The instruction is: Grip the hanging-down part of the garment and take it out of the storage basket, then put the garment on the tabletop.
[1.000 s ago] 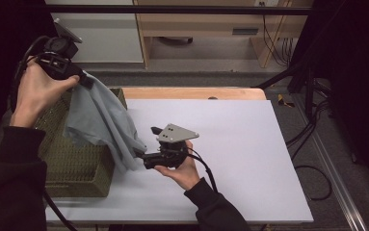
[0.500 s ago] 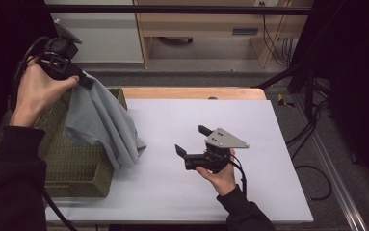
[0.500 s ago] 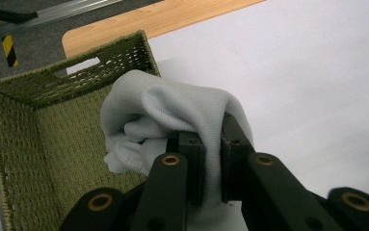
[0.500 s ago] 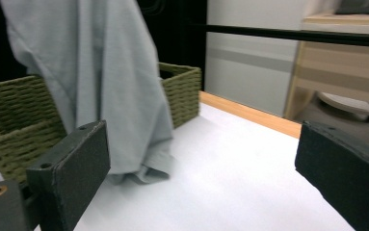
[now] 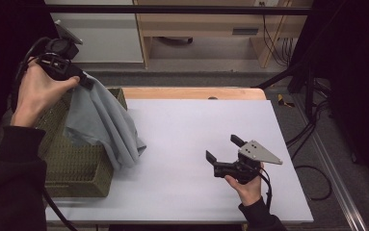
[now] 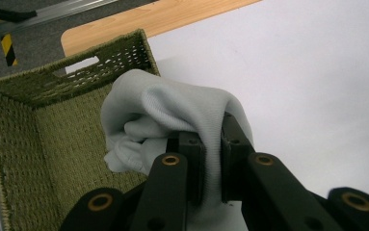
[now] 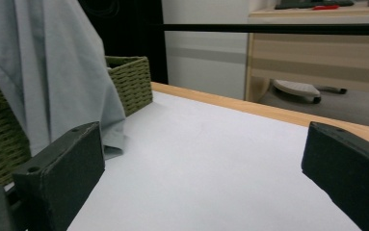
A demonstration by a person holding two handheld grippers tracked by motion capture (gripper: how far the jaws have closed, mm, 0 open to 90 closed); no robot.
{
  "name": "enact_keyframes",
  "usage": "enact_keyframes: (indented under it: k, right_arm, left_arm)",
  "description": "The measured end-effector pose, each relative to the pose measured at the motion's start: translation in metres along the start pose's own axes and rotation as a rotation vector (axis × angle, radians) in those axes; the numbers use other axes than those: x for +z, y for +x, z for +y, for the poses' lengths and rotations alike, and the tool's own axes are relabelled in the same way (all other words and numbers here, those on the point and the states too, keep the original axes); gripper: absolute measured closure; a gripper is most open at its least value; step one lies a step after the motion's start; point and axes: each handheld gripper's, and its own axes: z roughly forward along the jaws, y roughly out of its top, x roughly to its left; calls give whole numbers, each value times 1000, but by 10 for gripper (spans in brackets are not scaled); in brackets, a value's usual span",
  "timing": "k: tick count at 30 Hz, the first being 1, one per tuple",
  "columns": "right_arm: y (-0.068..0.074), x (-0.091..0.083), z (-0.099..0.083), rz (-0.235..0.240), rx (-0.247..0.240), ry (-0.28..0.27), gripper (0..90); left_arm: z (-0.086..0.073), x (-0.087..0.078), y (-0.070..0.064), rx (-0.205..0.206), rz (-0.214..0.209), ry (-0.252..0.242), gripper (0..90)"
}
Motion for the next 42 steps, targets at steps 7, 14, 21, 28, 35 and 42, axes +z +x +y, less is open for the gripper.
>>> enact_keyframes:
  k: [7,14,21,28,35,42]
  right_arm:
    - [-17,-20,-19,-61,33,4,11]
    - [-25,-33,-31,-86,61,-10,7]
    - [-21,-38,-42,-105,66,-3,3]
    - [-21,-41,-46,-119,60,-18,3]
    - [-19,-42,-48,-122,58,-18,2]
    - [-19,-41,-49,-121,52,0,3]
  left_arm:
    - [-3,-1,3,-7,2,-2,822]
    - [-4,-2,4,-12,-1,-2,822]
    - [-3,0,4,-4,-6,0,822]
    - [-3,2,3,-7,-8,1,822]
    - [-4,1,5,-13,-7,-2,822]
    - [-4,1,4,-7,-11,-2,822]
